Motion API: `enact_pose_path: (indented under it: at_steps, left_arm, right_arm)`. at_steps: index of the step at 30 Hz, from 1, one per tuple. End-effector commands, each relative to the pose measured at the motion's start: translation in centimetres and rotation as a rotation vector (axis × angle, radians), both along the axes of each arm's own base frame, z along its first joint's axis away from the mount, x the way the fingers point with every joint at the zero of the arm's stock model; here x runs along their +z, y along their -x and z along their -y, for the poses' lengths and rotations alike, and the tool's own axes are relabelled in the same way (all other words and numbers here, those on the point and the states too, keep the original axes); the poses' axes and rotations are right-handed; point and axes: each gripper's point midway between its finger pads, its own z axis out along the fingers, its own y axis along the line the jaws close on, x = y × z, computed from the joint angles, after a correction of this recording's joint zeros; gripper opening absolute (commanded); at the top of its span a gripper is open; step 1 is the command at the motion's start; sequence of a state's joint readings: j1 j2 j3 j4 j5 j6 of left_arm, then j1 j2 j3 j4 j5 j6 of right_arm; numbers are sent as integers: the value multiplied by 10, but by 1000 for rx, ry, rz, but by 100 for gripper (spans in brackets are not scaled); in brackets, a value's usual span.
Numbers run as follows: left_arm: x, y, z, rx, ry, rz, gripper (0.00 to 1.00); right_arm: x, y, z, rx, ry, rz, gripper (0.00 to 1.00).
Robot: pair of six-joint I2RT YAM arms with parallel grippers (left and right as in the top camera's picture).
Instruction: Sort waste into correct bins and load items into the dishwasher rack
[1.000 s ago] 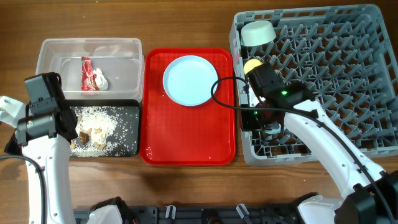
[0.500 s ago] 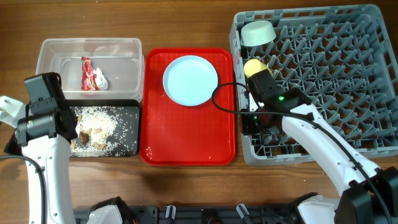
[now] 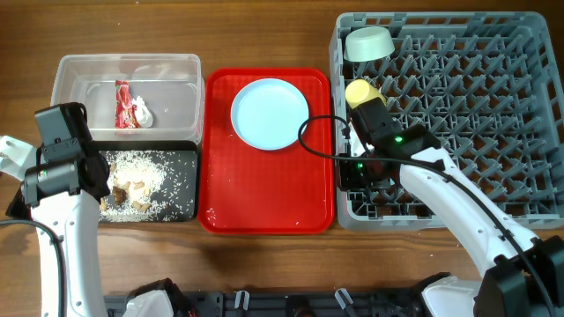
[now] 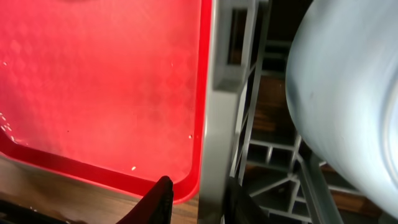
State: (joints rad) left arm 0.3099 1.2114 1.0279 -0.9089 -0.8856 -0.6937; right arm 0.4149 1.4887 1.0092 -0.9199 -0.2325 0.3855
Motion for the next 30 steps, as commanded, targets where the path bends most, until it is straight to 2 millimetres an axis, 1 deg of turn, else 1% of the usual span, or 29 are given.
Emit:
enact_pose_path:
  at_steps: [1, 3, 4, 6, 7, 8, 10, 12, 13, 15, 16, 17, 18, 19, 22, 24, 26, 28, 30]
  left_arm:
    - [4, 2, -3, 15, -19, 0, 100]
    - [4, 2, -3, 15, -19, 0, 100]
    - [4, 2, -3, 15, -19, 0, 100]
    - [4, 2, -3, 15, -19, 0, 100]
    - [4, 2, -3, 15, -19, 0, 100]
    - [4, 2, -3, 15, -19, 0, 100]
    - [4, 2, -3, 15, -19, 0, 100]
    - [4, 2, -3, 15, -19, 0, 100]
    - [4, 2, -3, 15, -19, 0, 100]
    - [4, 2, -3, 15, -19, 0, 100]
    - [4, 2, -3, 15, -19, 0, 100]
    - [4, 2, -3, 15, -19, 0, 100]
    - [4, 2, -3, 15, -19, 0, 100]
    - [4, 2, -3, 15, -19, 0, 100]
    - [4, 2, -3, 15, -19, 0, 100]
    - [4, 2, -3, 15, -19, 0, 100]
    - [4, 2, -3, 15, -19, 0, 100]
    - [4, 2, -3, 15, -19, 0, 100]
    - [4, 2, -3, 15, -19, 0, 100]
  right_arm:
    - [-6, 4, 7, -8, 48, -19, 29]
    - [-7, 1, 15, -15, 95, -4, 29]
    - [-7, -3, 20, -21, 126, 18, 29]
    - [-2, -20, 31, -32, 195, 95, 29]
    - [5, -28, 30, -17, 202, 130, 29]
    - [14, -36, 26, 7, 189, 161, 30]
    - [42, -53, 14, 34, 142, 226, 33]
    - [73, -70, -5, 55, 53, 298, 33]
    - [95, -80, -18, 62, -11, 348, 33]
    - [114, -94, -31, 69, -81, 419, 25]
    - [121, -101, -38, 73, -116, 453, 19]
    - [126, -107, -46, 79, -155, 480, 7]
    - [127, -111, -53, 83, -179, 498, 5]
    - [126, -114, -58, 79, -195, 507, 5]
    - [114, -126, -82, 117, -209, 533, 4]
    - [98, -135, -99, 140, -201, 543, 5]
    - [79, -141, -116, 163, -198, 539, 5]
    - [52, -144, -135, 191, -198, 515, 5]
    - [27, -142, -147, 205, -192, 479, 5]
